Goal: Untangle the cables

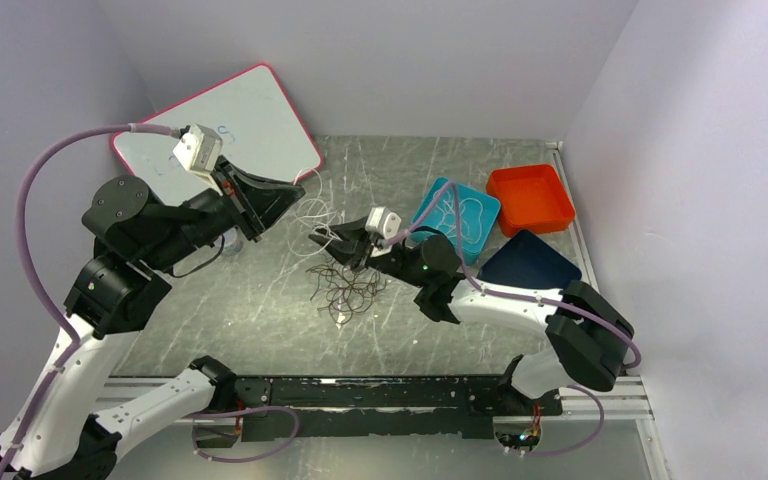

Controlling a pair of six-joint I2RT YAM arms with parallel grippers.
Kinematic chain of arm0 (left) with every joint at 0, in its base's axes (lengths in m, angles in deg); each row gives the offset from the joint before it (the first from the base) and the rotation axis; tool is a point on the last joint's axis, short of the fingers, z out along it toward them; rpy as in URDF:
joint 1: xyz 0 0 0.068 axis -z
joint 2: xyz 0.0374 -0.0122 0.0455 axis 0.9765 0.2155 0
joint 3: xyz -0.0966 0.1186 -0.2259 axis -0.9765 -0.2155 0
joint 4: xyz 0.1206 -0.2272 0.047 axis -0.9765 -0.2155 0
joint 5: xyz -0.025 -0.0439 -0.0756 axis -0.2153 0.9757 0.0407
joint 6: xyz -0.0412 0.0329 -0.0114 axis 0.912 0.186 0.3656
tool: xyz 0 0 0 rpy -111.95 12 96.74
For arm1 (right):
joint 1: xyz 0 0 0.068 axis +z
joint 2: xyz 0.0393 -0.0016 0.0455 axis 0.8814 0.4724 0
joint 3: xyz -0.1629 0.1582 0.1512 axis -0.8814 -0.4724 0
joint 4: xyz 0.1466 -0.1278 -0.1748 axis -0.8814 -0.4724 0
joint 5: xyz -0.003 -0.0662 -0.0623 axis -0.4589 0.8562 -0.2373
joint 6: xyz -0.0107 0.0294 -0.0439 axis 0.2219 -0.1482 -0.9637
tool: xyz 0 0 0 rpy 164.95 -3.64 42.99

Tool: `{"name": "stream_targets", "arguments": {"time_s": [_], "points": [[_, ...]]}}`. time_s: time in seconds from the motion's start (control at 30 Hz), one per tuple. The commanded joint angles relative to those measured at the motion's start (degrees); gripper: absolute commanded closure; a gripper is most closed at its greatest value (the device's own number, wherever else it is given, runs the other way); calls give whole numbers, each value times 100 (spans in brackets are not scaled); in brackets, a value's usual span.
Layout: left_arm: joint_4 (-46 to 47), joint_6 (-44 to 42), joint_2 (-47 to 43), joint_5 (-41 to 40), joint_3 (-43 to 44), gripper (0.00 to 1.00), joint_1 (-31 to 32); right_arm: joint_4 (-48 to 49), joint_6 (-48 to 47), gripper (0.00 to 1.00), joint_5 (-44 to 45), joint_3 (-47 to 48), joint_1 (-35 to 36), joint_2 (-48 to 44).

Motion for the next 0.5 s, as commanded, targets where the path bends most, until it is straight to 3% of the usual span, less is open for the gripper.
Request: {"name": "stream_targets", "arguments": {"time_s": [0.0,0.1,0.47], "points": [[196,51,-62,96,-57,93,29,178,123,83,262,-63,26,-111],[182,51,-87,50,-11,93,30,-82,114,100,594,-249,25,-213],[12,-26,-224,-248,158,93,25,-716,312,100,2072,-1658,24,-963]]}}
